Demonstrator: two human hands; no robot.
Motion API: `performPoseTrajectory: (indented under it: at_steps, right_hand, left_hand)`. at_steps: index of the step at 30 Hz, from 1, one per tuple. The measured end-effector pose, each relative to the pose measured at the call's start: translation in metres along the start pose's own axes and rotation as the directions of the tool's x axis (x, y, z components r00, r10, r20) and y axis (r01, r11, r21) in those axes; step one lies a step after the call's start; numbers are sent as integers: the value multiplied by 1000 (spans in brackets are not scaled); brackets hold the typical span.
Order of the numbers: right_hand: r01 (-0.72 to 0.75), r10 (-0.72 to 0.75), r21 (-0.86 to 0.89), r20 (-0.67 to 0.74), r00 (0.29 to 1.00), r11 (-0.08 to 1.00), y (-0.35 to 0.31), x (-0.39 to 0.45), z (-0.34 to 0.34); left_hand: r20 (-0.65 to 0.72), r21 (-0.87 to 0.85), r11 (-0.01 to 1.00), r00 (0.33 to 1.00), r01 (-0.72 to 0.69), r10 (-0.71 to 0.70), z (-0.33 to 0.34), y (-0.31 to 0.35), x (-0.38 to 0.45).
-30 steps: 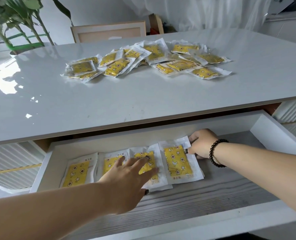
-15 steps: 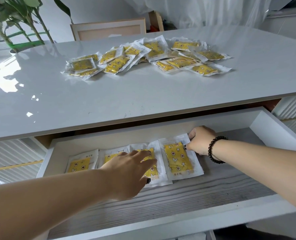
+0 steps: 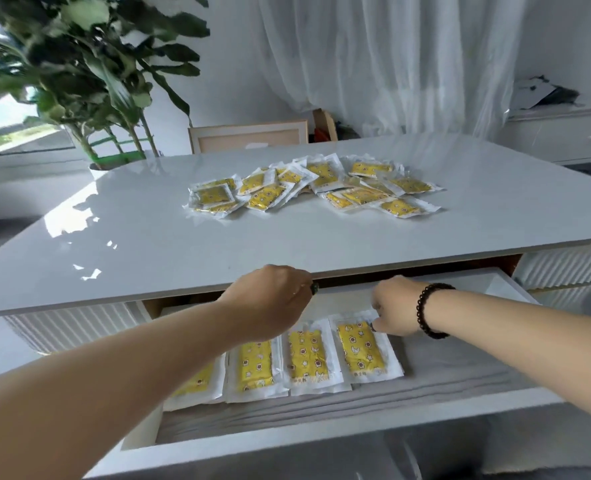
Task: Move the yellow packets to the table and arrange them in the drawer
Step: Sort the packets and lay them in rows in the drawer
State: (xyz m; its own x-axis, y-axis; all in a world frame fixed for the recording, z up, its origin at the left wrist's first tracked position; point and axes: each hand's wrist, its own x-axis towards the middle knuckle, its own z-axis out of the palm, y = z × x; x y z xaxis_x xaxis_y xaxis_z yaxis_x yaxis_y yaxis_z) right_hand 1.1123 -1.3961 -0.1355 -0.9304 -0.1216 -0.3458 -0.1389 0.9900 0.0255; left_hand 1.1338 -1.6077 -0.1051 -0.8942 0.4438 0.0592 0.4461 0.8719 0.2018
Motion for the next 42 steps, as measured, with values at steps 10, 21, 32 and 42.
performPoseTrajectory:
  at_steps: [10, 21, 32, 42]
  right_hand:
    - [25, 30, 191, -282, 959, 981, -16, -15, -65]
    - [46, 147, 364, -485, 862, 930, -54, 57, -73]
    - [96, 243, 457, -626, 741, 884, -75, 147, -75]
    - [241, 72, 316, -730, 679, 918, -86, 186, -91]
  left_hand:
    - [-273, -241, 967, 951, 77, -144, -9, -10, 17]
    - [-280, -686, 668, 743, 288, -608, -12, -98, 57]
    - [-368, -791, 539, 478, 290, -797, -17, -160, 119]
    - [-316, -503, 496, 383, 708, -868, -20, -190, 163]
